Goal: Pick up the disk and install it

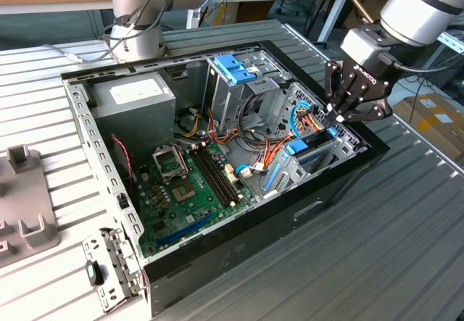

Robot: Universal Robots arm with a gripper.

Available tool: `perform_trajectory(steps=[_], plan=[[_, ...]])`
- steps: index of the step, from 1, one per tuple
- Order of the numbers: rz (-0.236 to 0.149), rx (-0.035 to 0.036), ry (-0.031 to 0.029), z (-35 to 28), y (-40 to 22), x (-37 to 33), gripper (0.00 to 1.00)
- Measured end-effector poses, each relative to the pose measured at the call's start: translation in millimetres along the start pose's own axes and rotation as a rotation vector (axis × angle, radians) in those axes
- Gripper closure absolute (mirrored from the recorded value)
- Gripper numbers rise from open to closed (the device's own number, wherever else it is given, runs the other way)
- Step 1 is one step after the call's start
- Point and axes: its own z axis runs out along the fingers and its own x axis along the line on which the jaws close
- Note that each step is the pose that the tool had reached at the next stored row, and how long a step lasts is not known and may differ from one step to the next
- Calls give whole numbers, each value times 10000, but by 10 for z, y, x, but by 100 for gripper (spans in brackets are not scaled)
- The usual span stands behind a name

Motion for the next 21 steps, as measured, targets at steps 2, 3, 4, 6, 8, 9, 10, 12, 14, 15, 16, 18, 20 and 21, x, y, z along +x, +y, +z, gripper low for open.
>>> perform_trajectory(steps=[2,3,4,6,8,9,10,12,14,15,16,18,20,21], plan=[[0,-2,-8,-24,-42,-3,89],[0,-2,-18,-34,-55,-3,89],[-1,-2,-28,-45,-67,-4,89],[-3,-3,-44,-71,-83,-5,89],[-3,-3,-55,-118,-96,-8,89],[-3,-3,-58,-129,-99,-9,89],[-3,-3,-62,-140,-102,-9,89],[-2,-3,-70,-163,-106,-10,89],[-4,-3,-73,-164,-107,-11,89],[-4,-3,-74,-164,-107,-11,89],[-4,-3,-74,-164,-107,-11,89],[-4,-3,-76,-164,-107,-11,89],[-5,-3,-77,-164,-107,-11,89],[-5,-3,-78,-164,-107,-11,89]])
